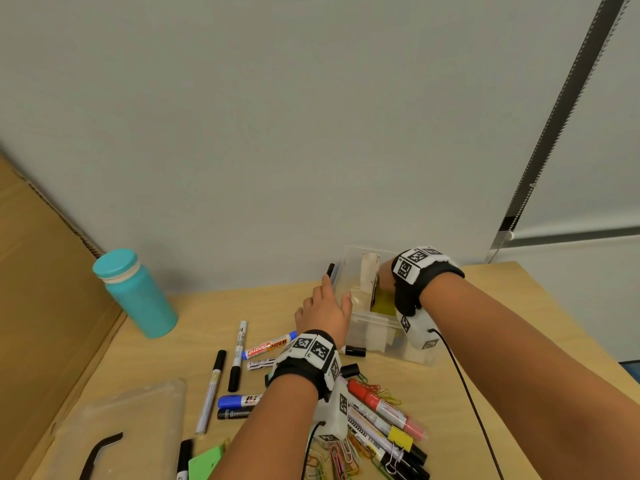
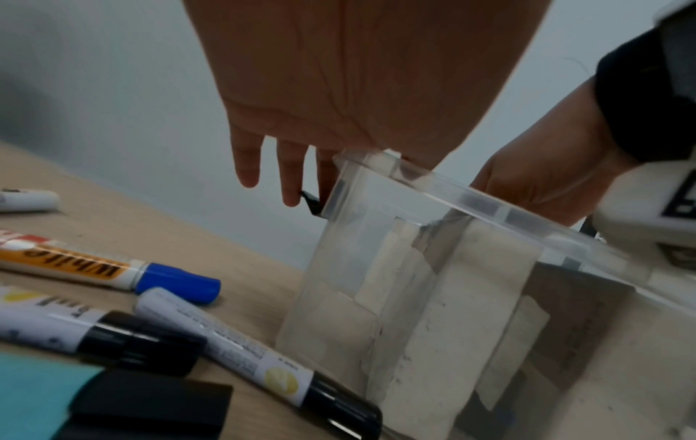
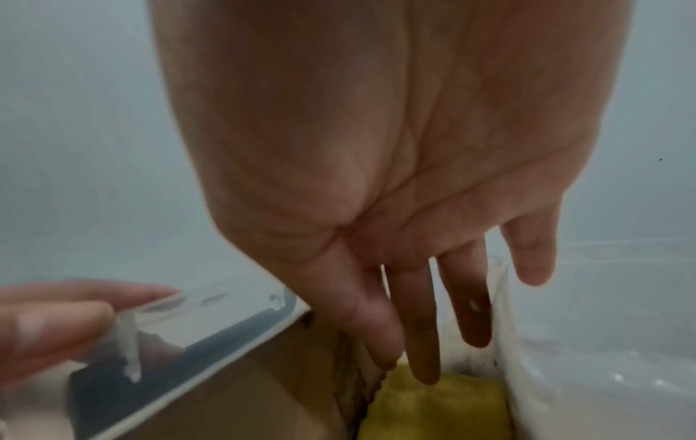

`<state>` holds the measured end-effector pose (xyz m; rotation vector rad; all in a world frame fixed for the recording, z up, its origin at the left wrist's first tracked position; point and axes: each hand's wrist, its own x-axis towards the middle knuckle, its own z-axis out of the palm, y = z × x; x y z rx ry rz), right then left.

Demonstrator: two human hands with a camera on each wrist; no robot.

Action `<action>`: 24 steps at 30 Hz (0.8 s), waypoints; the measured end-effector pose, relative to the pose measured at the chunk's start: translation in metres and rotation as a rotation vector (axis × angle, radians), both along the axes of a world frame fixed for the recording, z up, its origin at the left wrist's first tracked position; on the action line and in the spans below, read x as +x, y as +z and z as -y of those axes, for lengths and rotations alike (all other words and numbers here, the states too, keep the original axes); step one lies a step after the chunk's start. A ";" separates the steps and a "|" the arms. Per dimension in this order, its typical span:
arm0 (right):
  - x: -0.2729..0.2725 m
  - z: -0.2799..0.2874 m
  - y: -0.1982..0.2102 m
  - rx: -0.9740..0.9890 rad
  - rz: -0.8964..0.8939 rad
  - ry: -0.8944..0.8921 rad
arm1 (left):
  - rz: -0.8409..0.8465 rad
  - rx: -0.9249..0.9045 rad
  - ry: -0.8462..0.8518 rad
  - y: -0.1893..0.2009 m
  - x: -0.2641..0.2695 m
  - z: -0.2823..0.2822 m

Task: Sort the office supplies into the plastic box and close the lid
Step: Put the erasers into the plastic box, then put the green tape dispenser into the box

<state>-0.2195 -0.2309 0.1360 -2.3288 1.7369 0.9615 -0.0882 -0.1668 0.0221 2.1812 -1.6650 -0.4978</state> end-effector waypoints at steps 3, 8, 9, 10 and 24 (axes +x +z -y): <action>-0.011 0.056 -0.049 -0.013 0.093 0.077 | 0.007 0.036 -0.016 0.003 0.002 0.002; -0.027 0.058 -0.077 -0.090 0.393 -0.017 | -0.096 0.019 -0.143 0.019 0.024 -0.012; -0.021 0.012 -0.043 -0.092 0.441 -0.021 | -0.117 -0.052 -0.151 0.026 0.031 -0.021; -0.021 -0.012 -0.027 -0.127 0.507 -0.044 | -0.141 -0.127 -0.153 0.033 0.039 -0.032; 0.019 -0.179 -0.082 -0.289 0.974 0.561 | 0.072 0.193 -0.093 -0.009 0.145 -0.216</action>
